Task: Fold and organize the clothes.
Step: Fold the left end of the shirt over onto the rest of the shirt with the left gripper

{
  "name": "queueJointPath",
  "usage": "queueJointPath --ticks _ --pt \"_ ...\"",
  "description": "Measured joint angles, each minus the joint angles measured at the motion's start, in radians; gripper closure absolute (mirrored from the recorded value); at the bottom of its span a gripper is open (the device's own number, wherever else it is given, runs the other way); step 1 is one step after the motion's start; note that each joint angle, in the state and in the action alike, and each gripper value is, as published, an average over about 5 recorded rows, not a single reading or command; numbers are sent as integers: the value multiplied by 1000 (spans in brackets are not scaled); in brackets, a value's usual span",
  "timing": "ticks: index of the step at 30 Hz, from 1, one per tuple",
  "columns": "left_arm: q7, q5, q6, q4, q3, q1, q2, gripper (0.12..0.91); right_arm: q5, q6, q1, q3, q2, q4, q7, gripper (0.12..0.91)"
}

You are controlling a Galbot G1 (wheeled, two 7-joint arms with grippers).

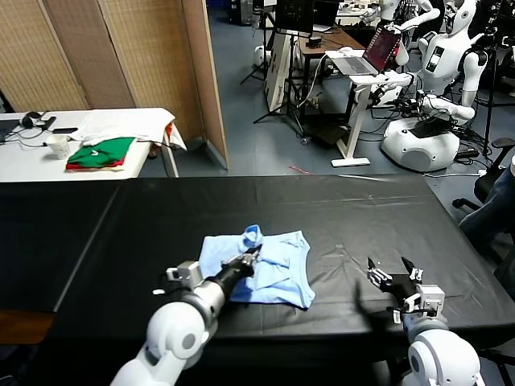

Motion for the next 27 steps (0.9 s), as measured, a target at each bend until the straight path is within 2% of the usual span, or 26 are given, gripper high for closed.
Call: queueJointPath --ticks 17,21,24,27 --pt "4 34 -16 81 49 -31 -75 866 -6 3 22 -23 -14 -14 -6 118" --pt "14 54 -40 102 63 -31 -90 866 -11 24 22 -39 -18 -6 -26 118" --pt "28 76 -65 123 62 -32 -101 818 -8 37 23 -55 -24 1 -52 118" --pt "39 65 -87 138 51 -31 -113 670 -2 45 29 -76 -31 1 -72 118"
